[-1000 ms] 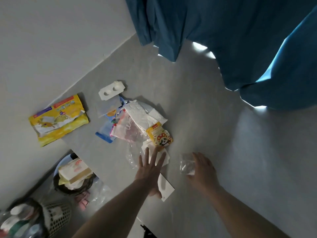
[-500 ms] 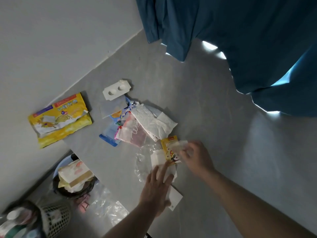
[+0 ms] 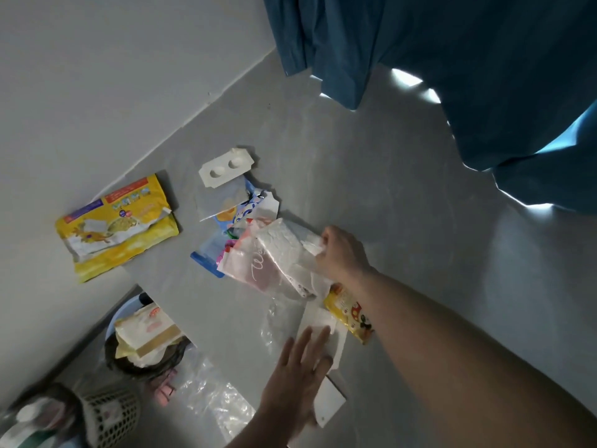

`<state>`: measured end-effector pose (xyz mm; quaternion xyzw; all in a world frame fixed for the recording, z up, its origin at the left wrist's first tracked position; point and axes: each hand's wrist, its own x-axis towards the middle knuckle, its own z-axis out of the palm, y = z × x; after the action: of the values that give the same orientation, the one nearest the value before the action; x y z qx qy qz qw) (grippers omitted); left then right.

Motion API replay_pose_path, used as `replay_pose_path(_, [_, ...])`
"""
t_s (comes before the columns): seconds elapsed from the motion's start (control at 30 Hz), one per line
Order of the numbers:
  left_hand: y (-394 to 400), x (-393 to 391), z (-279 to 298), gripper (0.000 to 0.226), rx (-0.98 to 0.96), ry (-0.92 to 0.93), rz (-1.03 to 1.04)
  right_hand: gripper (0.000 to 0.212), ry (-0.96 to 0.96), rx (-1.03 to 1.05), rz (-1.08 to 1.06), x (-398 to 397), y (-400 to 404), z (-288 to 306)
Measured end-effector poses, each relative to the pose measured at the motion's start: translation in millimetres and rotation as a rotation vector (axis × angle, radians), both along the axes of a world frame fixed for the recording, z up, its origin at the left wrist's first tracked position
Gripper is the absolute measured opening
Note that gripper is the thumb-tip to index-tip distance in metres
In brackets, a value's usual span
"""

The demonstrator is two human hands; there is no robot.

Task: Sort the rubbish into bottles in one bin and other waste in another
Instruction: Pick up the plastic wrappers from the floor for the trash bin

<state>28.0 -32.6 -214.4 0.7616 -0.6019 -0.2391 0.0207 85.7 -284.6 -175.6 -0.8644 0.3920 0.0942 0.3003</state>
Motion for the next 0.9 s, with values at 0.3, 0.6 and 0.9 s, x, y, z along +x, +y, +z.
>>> replay_pose_path(0.3, [14,-1,15,0.095,0.081,0.073,-0.031,0.026,-0.152,0.273,-0.543,-141,-40,18])
replay_pose_path(0.6, [-15,-12,36,0.132,0.18,-0.013,0.144,0.028,-0.272,0.44,-0.798,-219,-12,32])
replay_pose_path(0.9, [-32,-31,42,0.108,0.307,-0.132,0.18,0.023,-0.327,0.526,-0.738,-267,26,44])
